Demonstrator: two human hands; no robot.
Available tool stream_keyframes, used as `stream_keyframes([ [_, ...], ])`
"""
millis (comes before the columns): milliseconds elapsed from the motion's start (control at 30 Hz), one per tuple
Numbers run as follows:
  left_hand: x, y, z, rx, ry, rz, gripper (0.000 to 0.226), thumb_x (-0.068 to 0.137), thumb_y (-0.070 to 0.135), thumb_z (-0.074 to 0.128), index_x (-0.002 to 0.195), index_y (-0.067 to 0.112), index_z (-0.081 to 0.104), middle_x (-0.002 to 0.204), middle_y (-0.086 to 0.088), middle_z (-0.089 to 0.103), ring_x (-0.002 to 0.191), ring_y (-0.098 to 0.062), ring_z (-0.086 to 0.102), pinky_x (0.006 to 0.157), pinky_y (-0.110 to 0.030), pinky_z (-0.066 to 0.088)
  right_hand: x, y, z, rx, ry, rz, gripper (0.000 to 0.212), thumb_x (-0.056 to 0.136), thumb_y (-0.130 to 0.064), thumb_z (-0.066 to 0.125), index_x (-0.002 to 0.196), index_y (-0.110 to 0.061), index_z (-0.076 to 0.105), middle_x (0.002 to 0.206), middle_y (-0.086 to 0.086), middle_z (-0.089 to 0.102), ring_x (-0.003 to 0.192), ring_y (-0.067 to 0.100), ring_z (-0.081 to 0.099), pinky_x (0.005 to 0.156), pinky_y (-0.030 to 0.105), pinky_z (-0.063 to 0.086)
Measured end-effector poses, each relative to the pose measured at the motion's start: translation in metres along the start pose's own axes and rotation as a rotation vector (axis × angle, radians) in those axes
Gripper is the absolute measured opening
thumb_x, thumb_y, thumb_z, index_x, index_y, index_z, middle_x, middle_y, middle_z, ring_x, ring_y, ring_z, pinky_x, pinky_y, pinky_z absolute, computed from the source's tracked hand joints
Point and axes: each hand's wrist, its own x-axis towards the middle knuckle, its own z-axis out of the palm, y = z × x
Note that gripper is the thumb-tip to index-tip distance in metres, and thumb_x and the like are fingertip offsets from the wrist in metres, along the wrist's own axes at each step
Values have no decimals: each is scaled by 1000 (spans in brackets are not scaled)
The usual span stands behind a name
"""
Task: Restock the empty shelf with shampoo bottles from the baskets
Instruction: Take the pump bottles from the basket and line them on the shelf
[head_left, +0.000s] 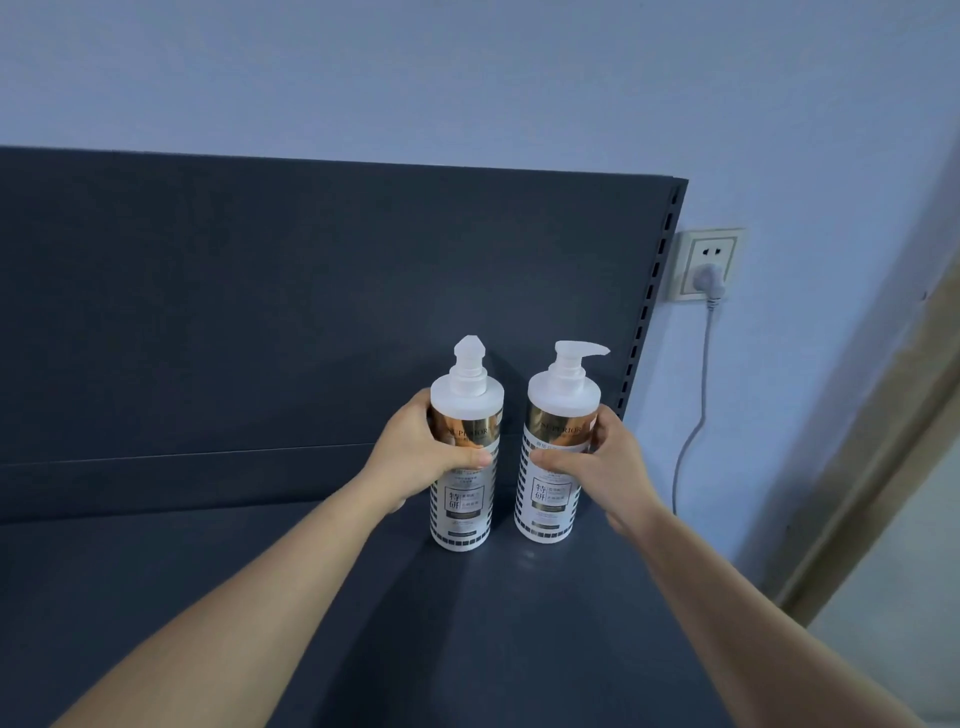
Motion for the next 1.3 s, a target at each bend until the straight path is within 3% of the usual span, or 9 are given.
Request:
stream_keyframes([
  [233,10,2,10,10,14,44,69,62,20,89,118,36,51,112,14,63,103,-3,60,82,-22,49,19,6,-2,-19,-15,-7,64,62,-6,89,114,-18,54,104,-2,71,97,15,70,90,42,56],
  [400,3,-18,22,127,85,54,69,55,41,86,113,37,50,114,13,60,107,-5,57,90,-32,50,21,10,-2,-81,-28,-44,61,67,-12,88,116,-21,53,105,-7,70,99,10,68,93,42,55],
  [567,1,-25,31,181,140,58,56,60,36,86,105,34,53,108,13,62,103,-8,58,86,-31,49,16,20,2,-325,3,-77,75,48,-52,87,110,-33,51,111,-10,62,104,10,62,90,39,55],
  [667,4,-20,32,169,129,67,51,63,30,86,102,35,53,106,13,64,102,-8,59,83,-27,47,16,23,2,-358,23,-50,65,54,-41,91,103,-32,49,105,-13,64,99,9,63,87,39,56],
  [800,9,-19,33,151,109,63,53,65,27,86,105,32,53,109,11,63,104,-9,59,83,-25,45,21,21,2,-349,30,-39,60,64,-28,90,107,-26,50,99,-15,65,97,8,64,86,36,56],
  [1033,10,-26,36,197,124,81,56,67,31,84,113,30,52,115,10,59,108,-7,53,86,-26,44,22,26,2,-320,2,-42,69,70,-27,86,127,-25,47,107,-21,62,103,7,62,93,35,54],
  [1200,7,-28,39,253,155,99,65,67,33,84,121,25,49,118,9,53,104,-2,45,85,-23,37,15,27,4,-353,10,-36,80,74,-28,84,140,-23,39,120,-15,59,112,9,58,98,35,50],
  [1300,3,-30,38,297,118,80,72,66,28,85,126,23,45,119,5,50,103,-5,44,84,-25,37,3,28,2,-456,25,-9,87,75,-32,82,146,-22,32,139,-5,54,127,17,52,104,40,46],
])
